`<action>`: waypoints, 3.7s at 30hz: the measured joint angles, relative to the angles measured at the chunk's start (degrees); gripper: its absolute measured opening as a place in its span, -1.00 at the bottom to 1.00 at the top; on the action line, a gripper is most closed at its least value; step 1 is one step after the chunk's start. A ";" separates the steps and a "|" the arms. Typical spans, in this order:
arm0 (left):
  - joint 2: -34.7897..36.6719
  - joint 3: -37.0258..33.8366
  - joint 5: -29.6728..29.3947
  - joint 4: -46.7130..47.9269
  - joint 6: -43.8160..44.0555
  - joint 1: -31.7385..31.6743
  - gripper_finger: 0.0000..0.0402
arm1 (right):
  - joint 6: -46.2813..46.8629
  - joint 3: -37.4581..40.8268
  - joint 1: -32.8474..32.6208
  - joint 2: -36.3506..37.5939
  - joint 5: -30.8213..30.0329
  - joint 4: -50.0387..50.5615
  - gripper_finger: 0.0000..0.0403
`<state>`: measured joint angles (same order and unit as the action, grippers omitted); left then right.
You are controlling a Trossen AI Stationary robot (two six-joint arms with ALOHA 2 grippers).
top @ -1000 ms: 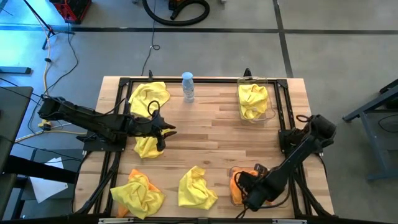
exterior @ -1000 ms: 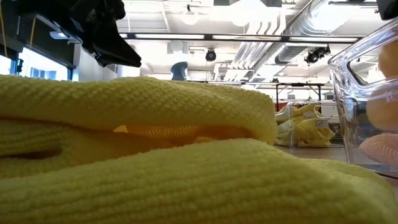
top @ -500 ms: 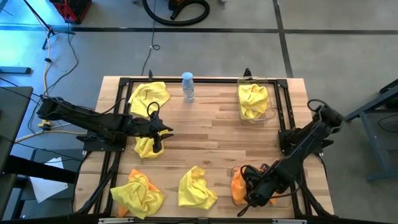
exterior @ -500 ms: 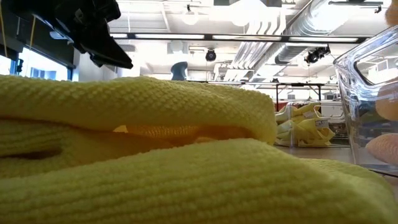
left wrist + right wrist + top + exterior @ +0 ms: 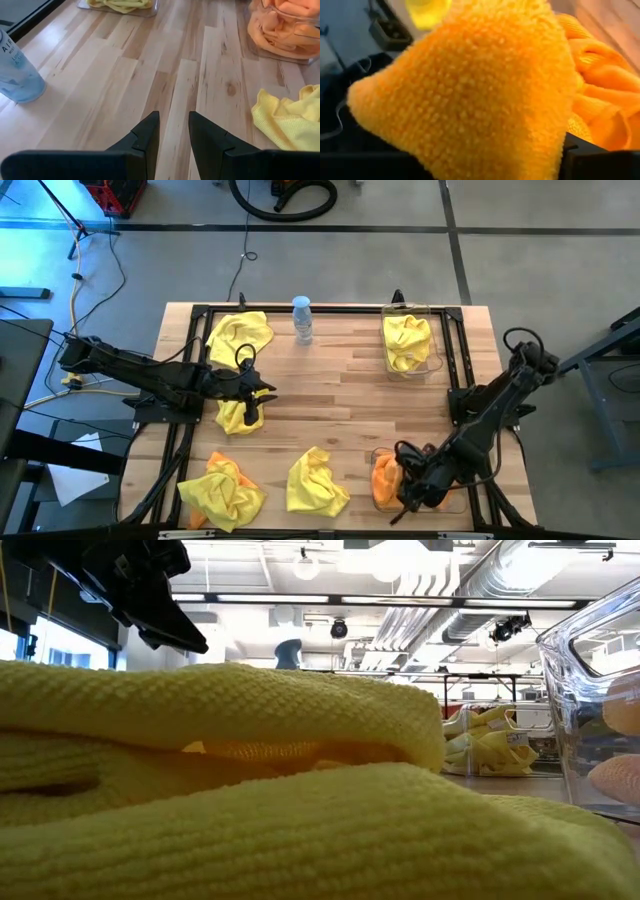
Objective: Sort microfiber towel by color & place in baskets
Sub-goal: Put the orange microfiber cloth into the bottom transparent bin
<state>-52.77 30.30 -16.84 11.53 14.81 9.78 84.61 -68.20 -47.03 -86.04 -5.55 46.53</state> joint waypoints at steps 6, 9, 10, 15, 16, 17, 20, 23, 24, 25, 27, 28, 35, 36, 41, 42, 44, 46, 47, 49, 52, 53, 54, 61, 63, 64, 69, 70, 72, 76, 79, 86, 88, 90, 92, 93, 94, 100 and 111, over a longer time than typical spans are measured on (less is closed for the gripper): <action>-0.02 0.00 -0.02 -0.17 0.92 0.00 -0.55 | 1.84 0.00 0.33 -2.72 -0.21 7.12 -0.16; -0.02 0.00 -0.02 -0.17 1.11 0.02 -0.55 | 2.28 0.00 0.35 -4.39 -0.34 8.21 -0.16; -0.02 0.00 -0.03 -0.17 1.11 0.02 -0.55 | 1.96 0.00 0.33 -4.88 -0.34 8.04 -0.16; -0.02 0.00 -0.04 -0.09 1.11 0.04 -0.55 | 2.09 0.00 0.64 -6.96 -1.49 7.89 -0.16; -0.02 0.00 -0.04 -0.03 1.16 0.04 -0.55 | 2.57 0.00 0.86 -7.12 -1.41 7.89 -0.16; -0.02 0.00 -0.04 0.12 1.39 0.04 -0.55 | 3.18 0.00 0.92 -7.22 -1.20 7.89 -0.16; -0.04 0.00 -0.04 0.33 2.50 0.04 -0.55 | 4.25 0.00 1.07 -7.28 0.02 7.83 -0.11; -0.04 0.00 -0.04 0.35 3.02 0.02 -0.55 | 4.28 0.00 0.89 -7.28 2.63 7.67 -0.02; -0.02 0.00 -0.04 0.35 3.04 0.02 -0.55 | 4.11 0.00 0.83 -7.28 3.94 7.92 0.02; -0.04 0.00 -0.04 0.36 3.04 0.04 -0.55 | 4.00 0.00 0.81 -7.28 5.48 8.10 0.06; -0.04 0.00 -0.04 0.35 3.04 0.02 -0.55 | 3.97 0.00 0.81 -7.28 8.82 8.26 0.11; -0.04 0.00 -0.04 0.33 3.05 0.02 -0.55 | 4.07 0.00 0.81 -7.28 10.19 8.25 0.14; -0.04 0.00 -0.09 0.31 2.67 0.02 -0.55 | 4.94 0.00 0.74 -7.26 9.99 7.00 0.15; -0.04 0.00 -0.09 0.31 2.67 0.02 -0.55 | 4.93 0.00 0.76 -7.26 9.45 7.06 0.15; -0.04 0.00 -0.09 0.31 2.64 0.02 -0.55 | 4.92 0.00 0.76 -7.24 6.45 7.26 0.15; -0.04 0.00 -0.09 0.29 2.64 0.02 -0.55 | 4.50 0.00 0.76 -7.24 6.02 7.35 0.15; -0.04 0.00 -0.09 0.29 2.63 0.02 -0.55 | 2.22 0.00 0.76 -7.24 5.07 7.24 0.15; -0.04 0.00 -0.09 0.31 2.62 0.02 -0.55 | 0.76 0.00 0.74 -7.24 3.60 7.30 0.15; -0.04 0.00 -0.09 0.29 2.62 0.02 -0.55 | 0.62 0.00 0.74 -7.24 2.63 7.52 0.15; -0.04 0.00 -0.09 0.31 2.62 0.02 -0.55 | 0.42 0.00 0.76 -7.24 2.12 7.71 0.15; -0.04 0.00 -0.07 0.31 2.97 0.02 -0.55 | 0.42 0.00 0.81 -7.22 2.65 7.69 0.15; -0.04 0.00 -0.07 0.31 2.95 0.02 -0.55 | 0.49 0.00 0.83 -7.22 2.95 7.67 0.15; -0.04 0.00 -0.07 0.31 2.96 0.02 -0.55 | 0.51 0.00 0.81 -7.22 3.15 7.69 0.16; -0.09 0.00 -0.07 0.33 3.10 0.02 -0.55 | 0.48 0.00 0.81 -7.22 4.40 8.10 0.41; -0.09 0.00 -0.07 0.33 3.13 0.02 -0.55 | 0.80 0.00 0.83 -7.19 5.75 9.53 0.50; -0.09 0.00 -0.06 0.33 3.13 0.02 -0.55 | 1.13 0.00 0.91 -7.19 6.71 10.65 0.54; -0.09 0.00 -0.04 0.35 3.14 0.02 -0.55 | 4.54 0.02 0.98 -5.69 7.15 14.54 0.60; -0.09 0.00 -0.04 0.37 3.17 0.02 -0.55 | 5.59 0.00 0.74 -4.94 6.38 14.77 0.60; -0.09 0.00 -0.04 0.42 3.21 0.02 -0.55 | 7.71 -0.43 0.17 -3.25 3.88 16.00 0.61; -0.09 0.00 -0.03 0.65 3.21 0.02 -0.55 | 9.70 -4.83 -1.76 -0.75 -2.12 19.27 0.61; -0.09 0.00 -0.02 0.68 3.23 0.02 -0.55 | 11.36 -9.87 -3.48 -0.55 -6.47 23.33 0.61; -0.09 0.00 -0.03 0.70 3.18 0.02 -0.55 | 16.07 -14.87 -6.28 -0.55 -13.58 27.54 0.61; -0.09 0.00 -0.02 0.68 3.18 0.02 -0.55 | 17.13 -13.47 -6.34 -0.59 -14.78 26.63 0.61; -0.09 0.00 -0.04 0.68 3.28 0.02 -0.55 | 17.76 -11.08 -5.82 -1.16 -15.00 24.98 0.61; -0.09 0.00 -0.02 0.68 3.68 0.02 -0.55 | 18.86 -8.19 -5.12 -2.15 -13.63 21.45 0.61; -0.09 0.00 -0.02 0.68 3.72 0.02 -0.55 | 19.68 -6.74 -4.77 -2.71 -12.29 19.63 0.61; -0.09 0.00 -0.02 0.68 3.72 0.02 -0.55 | 20.40 -5.25 -4.44 -3.32 -11.14 17.37 0.61; -0.09 0.00 -0.02 0.68 3.72 0.02 -0.55 | 25.20 2.68 -3.32 -8.08 -7.64 3.55 0.61; -0.09 0.00 -0.02 0.68 4.11 0.02 -0.55 | 27.44 4.93 -1.23 -14.33 -0.90 3.38 0.61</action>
<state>-52.86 30.30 -16.86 12.21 18.92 9.80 112.05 -63.27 -48.26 -100.37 -6.45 49.90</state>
